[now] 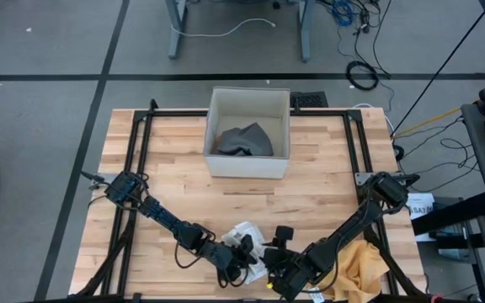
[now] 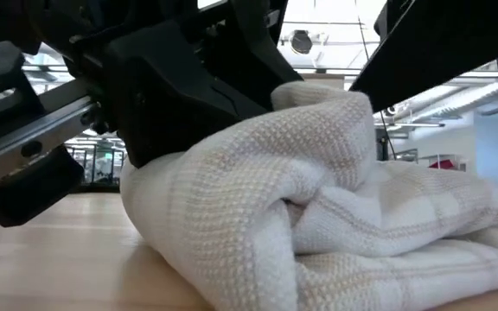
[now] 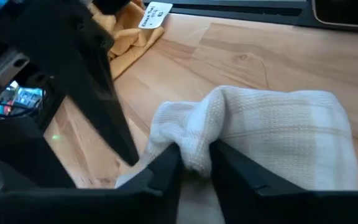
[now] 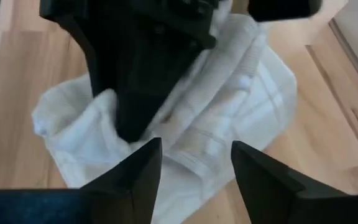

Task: Fold towel
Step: Fold the white patterned towel

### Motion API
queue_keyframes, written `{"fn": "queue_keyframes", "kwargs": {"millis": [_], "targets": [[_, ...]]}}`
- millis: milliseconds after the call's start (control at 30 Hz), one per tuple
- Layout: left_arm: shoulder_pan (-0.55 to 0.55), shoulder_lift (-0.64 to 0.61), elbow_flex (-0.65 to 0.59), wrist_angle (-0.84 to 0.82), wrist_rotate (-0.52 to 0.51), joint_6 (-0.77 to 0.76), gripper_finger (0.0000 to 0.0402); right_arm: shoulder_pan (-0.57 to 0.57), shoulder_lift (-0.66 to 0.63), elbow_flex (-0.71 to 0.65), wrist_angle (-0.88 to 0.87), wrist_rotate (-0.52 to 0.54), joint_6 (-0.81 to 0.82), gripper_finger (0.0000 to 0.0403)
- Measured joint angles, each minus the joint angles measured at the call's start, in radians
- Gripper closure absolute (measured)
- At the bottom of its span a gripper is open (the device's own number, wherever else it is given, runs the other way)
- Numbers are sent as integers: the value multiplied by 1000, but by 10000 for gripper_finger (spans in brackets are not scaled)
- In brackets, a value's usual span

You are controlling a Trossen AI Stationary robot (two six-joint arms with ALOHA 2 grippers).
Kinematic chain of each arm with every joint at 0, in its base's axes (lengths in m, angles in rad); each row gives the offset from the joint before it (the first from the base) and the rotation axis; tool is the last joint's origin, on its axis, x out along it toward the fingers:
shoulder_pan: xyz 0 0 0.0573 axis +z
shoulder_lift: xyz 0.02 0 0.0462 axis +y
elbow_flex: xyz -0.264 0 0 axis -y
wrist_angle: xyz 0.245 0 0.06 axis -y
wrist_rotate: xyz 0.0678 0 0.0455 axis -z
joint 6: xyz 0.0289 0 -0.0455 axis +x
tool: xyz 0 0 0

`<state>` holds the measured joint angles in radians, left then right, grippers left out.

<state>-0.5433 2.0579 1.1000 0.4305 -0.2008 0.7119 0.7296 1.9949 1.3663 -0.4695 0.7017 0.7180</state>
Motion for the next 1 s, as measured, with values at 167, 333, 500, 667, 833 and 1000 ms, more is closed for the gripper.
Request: {"fn": "queue_keyframes", "kwargs": {"millis": [167, 333, 500, 667, 833, 1000], "targets": [[6, 0, 0, 8, 0, -33, 260, 21, 0, 0, 149, -50, -106, 217], [8, 0, 0, 31, -21, -33, 234, 28, 10, 1, 198, -64, -104, 222], [7, 2, -2, 46, -81, -33, 227, 24, 48, 3, 207, -61, -73, 222], [8, 2, -1, 55, -133, -37, 226, 21, 77, 0, 213, -71, -55, 222], [8, 2, -1, 58, -135, -38, 226, 23, 78, 0, 207, -67, -46, 222], [-2, 0, -1, 57, -152, -22, 226, 24, 78, 0, 204, -65, -46, 238]]}}
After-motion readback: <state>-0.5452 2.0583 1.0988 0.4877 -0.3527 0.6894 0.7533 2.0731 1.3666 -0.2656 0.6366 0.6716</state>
